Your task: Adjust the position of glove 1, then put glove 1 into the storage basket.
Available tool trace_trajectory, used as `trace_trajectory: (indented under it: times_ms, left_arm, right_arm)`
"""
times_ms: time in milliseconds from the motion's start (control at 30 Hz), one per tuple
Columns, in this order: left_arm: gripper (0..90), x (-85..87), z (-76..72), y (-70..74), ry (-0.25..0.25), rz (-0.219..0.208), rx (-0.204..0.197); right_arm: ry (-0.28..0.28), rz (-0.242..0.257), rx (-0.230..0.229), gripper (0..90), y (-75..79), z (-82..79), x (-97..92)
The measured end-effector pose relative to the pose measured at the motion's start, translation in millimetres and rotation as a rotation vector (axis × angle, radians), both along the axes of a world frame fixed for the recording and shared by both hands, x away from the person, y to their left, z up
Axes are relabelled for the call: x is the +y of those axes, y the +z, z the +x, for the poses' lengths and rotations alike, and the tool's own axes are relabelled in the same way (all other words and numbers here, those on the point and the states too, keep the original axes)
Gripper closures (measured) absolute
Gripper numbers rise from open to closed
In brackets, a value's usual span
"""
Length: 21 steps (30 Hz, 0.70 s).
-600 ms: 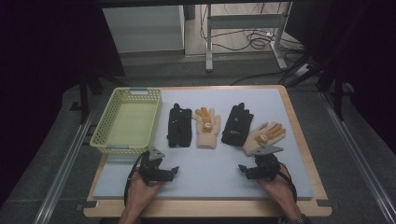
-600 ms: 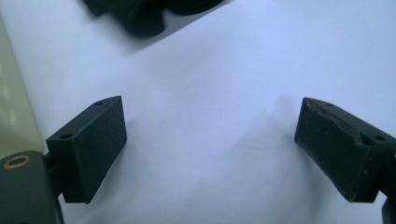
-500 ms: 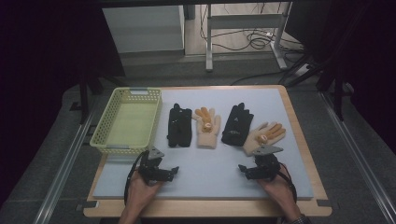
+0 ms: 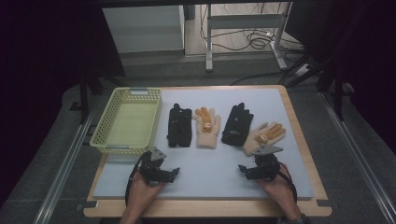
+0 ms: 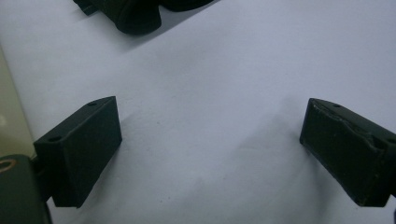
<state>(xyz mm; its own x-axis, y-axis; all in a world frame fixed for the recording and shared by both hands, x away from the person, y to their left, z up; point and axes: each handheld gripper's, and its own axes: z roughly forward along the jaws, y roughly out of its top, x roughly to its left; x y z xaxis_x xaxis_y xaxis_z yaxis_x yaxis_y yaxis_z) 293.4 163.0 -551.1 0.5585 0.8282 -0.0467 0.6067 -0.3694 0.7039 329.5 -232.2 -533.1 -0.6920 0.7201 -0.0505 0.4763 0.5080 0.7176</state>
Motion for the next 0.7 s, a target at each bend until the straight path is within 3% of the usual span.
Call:
trace_trajectory:
  times_ms: [333,533,700]
  left_arm:
    - [5.6,0.0,0.0,0.0,0.0,0.0,0.0]
    - [5.6,0.0,0.1,0.0,0.0,0.0,0.0]
    - [5.6,0.1,0.1,0.0,0.0,0.0,0.0]
  right_arm:
    - [0.004,0.0,0.0,14.9,0.4,-0.1,0.0]
    - [0.009,-0.004,-0.011,20.1,2.5,-3.5,2.7]
    - [0.033,0.027,0.004,22.3,10.0,-2.0,8.2]
